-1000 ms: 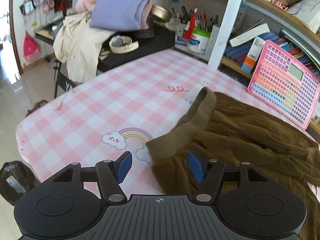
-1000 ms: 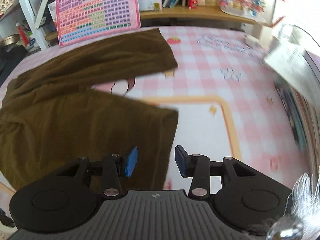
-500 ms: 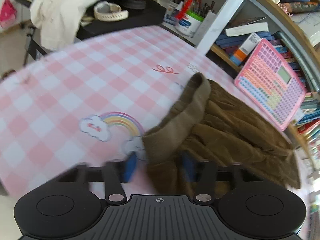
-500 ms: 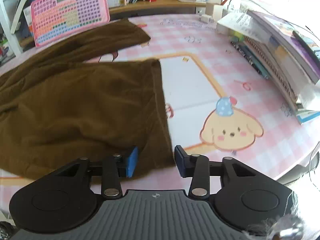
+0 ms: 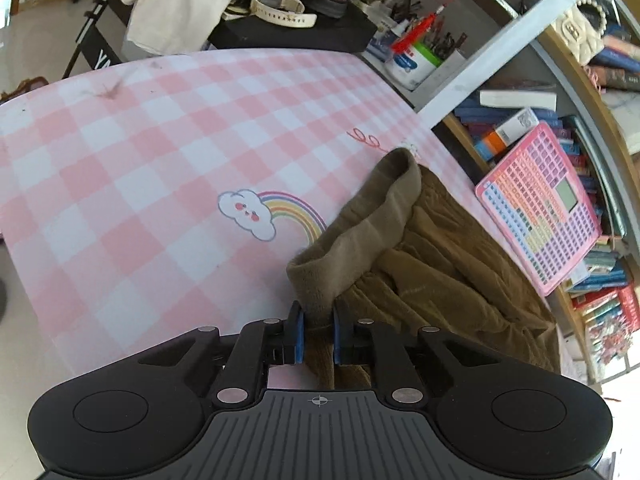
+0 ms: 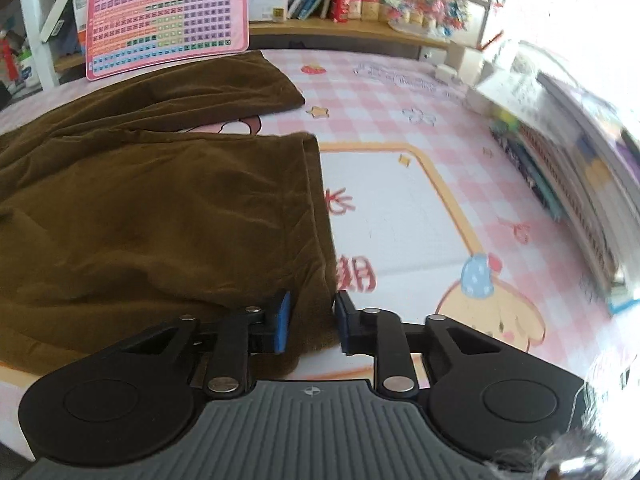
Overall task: Fold clothes
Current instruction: 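Grasp the waistband edge again with the left gripper while the right gripper grasps the garment edge, then open both grippers and release the brown garment flat on the mat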
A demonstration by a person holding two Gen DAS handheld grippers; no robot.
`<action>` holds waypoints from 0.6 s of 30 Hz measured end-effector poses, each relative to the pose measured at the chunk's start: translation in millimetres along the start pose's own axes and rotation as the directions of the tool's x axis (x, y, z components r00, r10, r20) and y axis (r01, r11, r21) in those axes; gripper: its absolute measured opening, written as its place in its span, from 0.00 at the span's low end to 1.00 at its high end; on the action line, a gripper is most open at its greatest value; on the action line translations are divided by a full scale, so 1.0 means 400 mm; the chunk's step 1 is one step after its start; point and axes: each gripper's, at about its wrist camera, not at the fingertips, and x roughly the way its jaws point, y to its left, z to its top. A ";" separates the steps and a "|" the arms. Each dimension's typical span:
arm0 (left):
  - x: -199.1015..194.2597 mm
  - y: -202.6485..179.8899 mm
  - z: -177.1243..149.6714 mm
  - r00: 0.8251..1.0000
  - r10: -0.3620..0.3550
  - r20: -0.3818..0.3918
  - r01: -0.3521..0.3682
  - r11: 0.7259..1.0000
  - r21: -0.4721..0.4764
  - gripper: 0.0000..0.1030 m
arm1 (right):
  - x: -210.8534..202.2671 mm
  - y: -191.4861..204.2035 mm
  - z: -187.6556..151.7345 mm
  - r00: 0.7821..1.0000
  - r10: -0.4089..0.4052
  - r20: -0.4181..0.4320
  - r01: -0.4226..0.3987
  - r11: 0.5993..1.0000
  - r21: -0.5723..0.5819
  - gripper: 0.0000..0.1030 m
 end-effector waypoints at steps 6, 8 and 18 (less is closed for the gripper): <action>0.021 -0.040 -0.023 0.999 -0.029 -0.041 0.030 0.999 0.036 0.14 | 0.037 -0.042 0.034 0.998 -0.069 0.011 0.069 0.998 -0.003 0.19; 0.022 -0.036 -0.021 0.998 -0.038 -0.049 0.040 0.998 0.039 0.16 | 0.043 -0.053 0.041 0.997 -0.075 0.007 0.075 0.997 0.013 0.19; -0.006 -0.031 -0.002 0.998 -0.049 -0.045 0.053 0.994 0.094 0.34 | -0.008 -0.054 0.002 0.999 -0.048 0.003 0.047 0.993 0.106 0.31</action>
